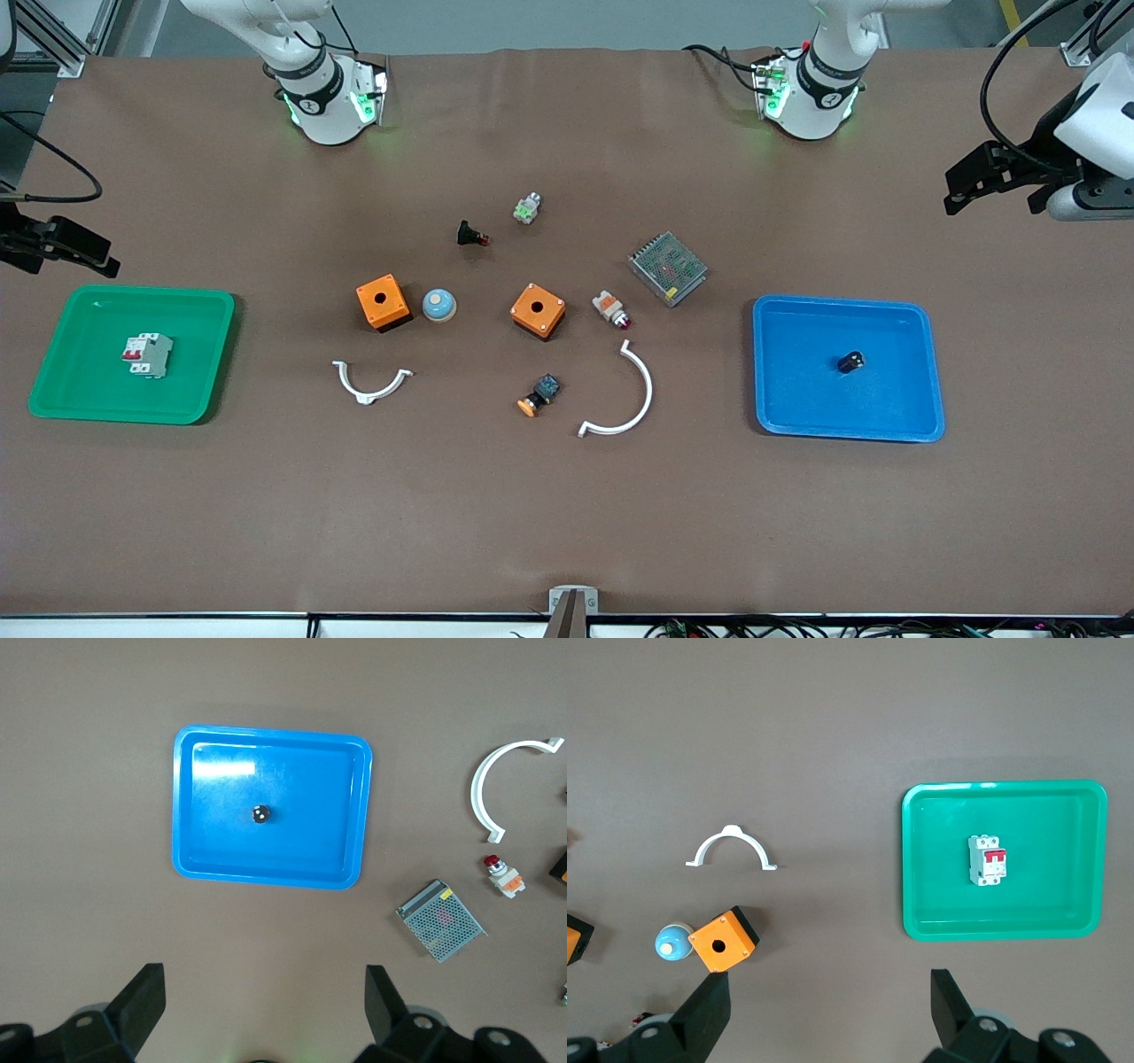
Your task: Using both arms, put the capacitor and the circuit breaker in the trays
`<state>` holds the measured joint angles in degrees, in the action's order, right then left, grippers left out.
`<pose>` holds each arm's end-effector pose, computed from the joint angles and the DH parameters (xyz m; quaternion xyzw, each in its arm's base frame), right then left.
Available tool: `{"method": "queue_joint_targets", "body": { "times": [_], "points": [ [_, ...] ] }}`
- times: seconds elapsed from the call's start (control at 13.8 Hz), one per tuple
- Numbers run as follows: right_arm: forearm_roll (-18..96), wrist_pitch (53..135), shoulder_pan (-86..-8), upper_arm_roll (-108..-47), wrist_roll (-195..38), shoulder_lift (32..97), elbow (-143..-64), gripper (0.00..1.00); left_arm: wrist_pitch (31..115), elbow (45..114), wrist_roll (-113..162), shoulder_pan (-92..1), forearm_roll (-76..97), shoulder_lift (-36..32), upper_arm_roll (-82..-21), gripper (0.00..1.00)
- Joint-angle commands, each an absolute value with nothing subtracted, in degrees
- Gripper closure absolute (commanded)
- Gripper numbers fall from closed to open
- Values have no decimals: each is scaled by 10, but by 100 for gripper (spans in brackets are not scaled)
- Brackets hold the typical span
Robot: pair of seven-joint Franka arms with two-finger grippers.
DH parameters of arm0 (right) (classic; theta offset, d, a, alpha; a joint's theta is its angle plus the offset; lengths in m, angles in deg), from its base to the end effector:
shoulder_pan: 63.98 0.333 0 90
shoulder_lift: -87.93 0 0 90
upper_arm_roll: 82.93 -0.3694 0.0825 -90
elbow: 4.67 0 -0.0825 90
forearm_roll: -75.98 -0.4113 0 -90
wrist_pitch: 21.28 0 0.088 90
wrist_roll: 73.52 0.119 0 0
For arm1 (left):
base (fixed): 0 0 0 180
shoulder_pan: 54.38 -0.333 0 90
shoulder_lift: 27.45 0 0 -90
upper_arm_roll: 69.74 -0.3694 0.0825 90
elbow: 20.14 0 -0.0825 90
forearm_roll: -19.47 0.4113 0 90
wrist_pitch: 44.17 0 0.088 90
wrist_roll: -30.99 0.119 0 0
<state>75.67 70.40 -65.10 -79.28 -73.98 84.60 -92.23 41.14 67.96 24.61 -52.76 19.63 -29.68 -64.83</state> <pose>0.6040 -0.0485 0.6554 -0.9993 0.0376 -0.0070 0.0005 0.5555 -0.0644 0.6973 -1.0000 0.0012 0.0046 0.0036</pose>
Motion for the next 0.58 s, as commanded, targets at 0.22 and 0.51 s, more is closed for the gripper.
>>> {"method": "queue_joint_targets", "body": {
  "times": [0.22,0.51],
  "points": [
    [753,696,-654,-792,-741,840,-897,0,406,685,249,-525,189,-310,-652,1],
    [753,696,-654,-792,-741,840,-897,0,406,685,248,-527,190,-311,-652,1]
  ]
}}
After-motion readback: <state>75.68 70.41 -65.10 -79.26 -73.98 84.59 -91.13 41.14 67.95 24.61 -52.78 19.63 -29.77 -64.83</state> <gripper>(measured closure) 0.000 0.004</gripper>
